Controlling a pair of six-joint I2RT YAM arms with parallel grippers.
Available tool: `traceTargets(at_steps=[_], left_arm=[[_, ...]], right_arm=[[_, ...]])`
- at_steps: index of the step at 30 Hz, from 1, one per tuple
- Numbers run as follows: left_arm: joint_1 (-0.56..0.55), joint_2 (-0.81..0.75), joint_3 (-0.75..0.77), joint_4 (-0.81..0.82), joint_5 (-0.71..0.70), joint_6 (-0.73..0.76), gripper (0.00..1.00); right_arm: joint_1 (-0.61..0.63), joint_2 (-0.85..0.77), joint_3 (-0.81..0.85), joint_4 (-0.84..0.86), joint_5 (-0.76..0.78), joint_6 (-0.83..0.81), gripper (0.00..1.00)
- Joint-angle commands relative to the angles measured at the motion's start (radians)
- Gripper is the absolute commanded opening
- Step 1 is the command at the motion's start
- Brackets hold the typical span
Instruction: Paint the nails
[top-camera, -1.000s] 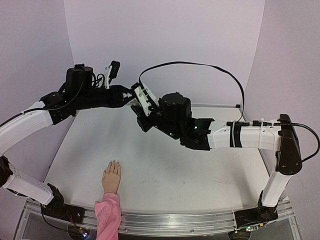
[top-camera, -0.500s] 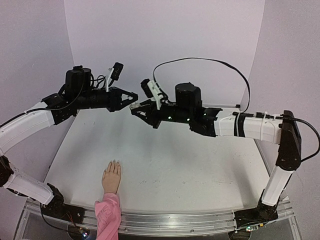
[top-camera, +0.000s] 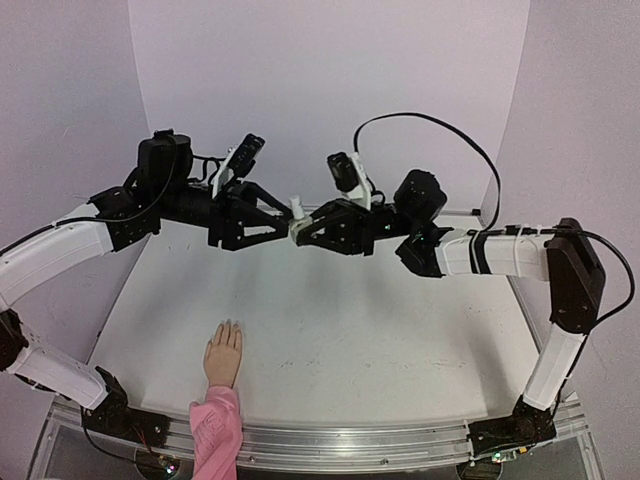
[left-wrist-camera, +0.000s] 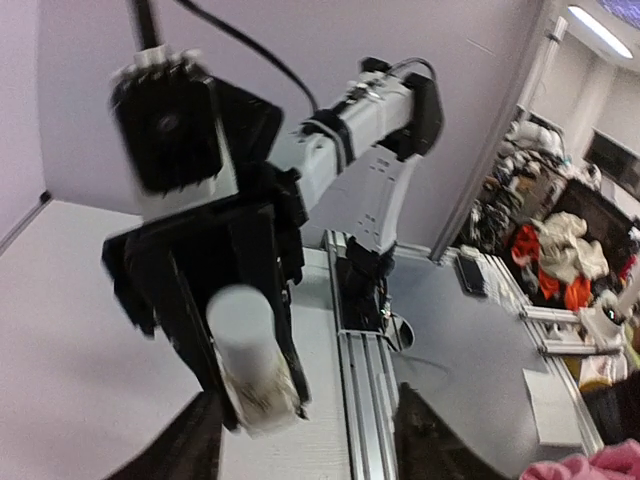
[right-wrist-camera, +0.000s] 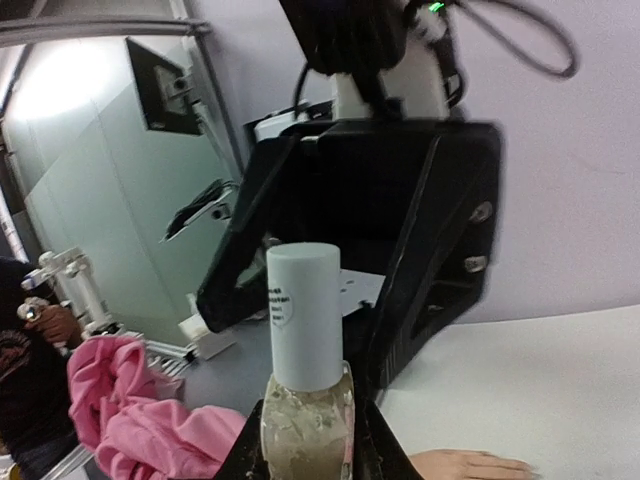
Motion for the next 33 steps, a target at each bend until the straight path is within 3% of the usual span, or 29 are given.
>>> traceTargets(at_steps=[1,2,6,10,15,23,30,33], left_arm=[[0.033,-0.089,-0.010,-0.110,-0.267,-0.049,0.70],[0.043,-0.109,-0.018,-0.110,-0.300,-0.067,0.75],[0.047,-0.156,-0.037,-0.118,-0.485,-0.186,0.83],[0.047,-0.145,-0.032,-0.110,-0.629,-0.376,0.84],[0.045,-0.098,-0.001,-0.066,-0.671,-0.455,0.80],[0.032,-0.040,0.045,-0.022,-0.682,-0.448,0.76],[0.023,-0.015,0.040,-0.011,-0.714,-0.441,0.52],[0.021,0.001,0.041,-0.011,-0.717,-0.440,0.51]], right_arm=[[-0.073,-0.166,-0.004,-0.233,0.319,-0.327,0.00],[-0.070,-0.178,0.008,-0.345,0.420,-0.400,0.00],[-0.057,-0.204,0.001,-0.506,0.816,-0.509,0.00],[0.020,-0.196,0.001,-0.572,1.164,-0.617,0.00],[0.157,-0.141,0.042,-0.578,1.449,-0.737,0.00],[0.256,-0.035,0.136,-0.619,1.521,-0.794,0.00],[0.294,-0.008,0.171,-0.621,1.516,-0.823,0.00],[0.295,-0.009,0.178,-0.622,1.512,-0.823,0.00]])
